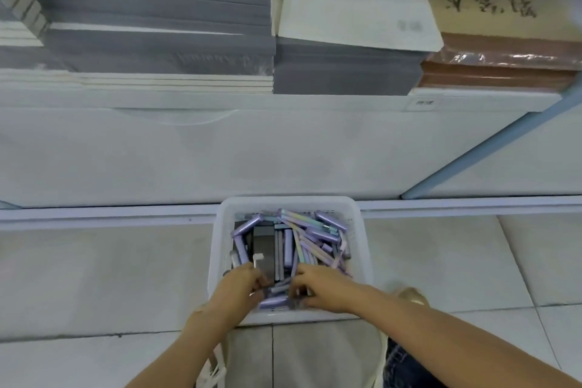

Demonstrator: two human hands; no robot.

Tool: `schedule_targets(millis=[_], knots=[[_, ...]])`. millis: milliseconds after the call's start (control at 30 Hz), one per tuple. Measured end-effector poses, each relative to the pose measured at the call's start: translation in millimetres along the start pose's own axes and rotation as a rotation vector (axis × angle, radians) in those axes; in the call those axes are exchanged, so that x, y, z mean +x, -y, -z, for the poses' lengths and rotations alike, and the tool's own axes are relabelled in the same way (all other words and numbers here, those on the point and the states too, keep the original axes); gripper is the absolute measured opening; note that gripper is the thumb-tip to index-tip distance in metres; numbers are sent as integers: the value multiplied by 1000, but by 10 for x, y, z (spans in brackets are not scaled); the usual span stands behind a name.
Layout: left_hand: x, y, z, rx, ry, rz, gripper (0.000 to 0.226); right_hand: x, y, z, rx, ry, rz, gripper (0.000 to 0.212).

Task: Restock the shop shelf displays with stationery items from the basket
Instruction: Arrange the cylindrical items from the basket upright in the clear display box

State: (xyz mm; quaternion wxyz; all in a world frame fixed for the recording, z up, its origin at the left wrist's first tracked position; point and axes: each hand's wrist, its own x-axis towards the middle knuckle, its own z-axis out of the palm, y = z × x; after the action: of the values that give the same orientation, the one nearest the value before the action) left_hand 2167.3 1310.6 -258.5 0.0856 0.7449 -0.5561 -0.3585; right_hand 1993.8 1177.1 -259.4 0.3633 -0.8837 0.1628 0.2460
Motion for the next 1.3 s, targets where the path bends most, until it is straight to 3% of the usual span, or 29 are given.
schedule_targets(millis=[133,233,433,567,700,833,1000,1200,1300], knots=[[-2,42,-17,-60,-30,-37,13,58,-42,41,34,1,57,21],[14,-22,52,-168,-83,-16,10,78,-33,138,229,-108,36,17],[52,-256,247,-744,-112,171,13,120,100,397,764,-350,-98,21],[1,-299,254,-902,-8,232,28,164,246,430,984,-339,-94,20],[-56,-216,276,-920,-54,177,18,195,333,416,1115,-258,-66,19],[-128,-51,324,-887,-157,213,13,229,304,307,794,-249,-108,15],[-256,174,333,-894,-234,248,7,341,301,-99,207,25,-32,34],[-223,180,259,-871,-253,297,14,434,307,-116,103,56,-2,23],[-191,128,257,-922,-240,298,27,437,287,-38,250,60,12,17]])
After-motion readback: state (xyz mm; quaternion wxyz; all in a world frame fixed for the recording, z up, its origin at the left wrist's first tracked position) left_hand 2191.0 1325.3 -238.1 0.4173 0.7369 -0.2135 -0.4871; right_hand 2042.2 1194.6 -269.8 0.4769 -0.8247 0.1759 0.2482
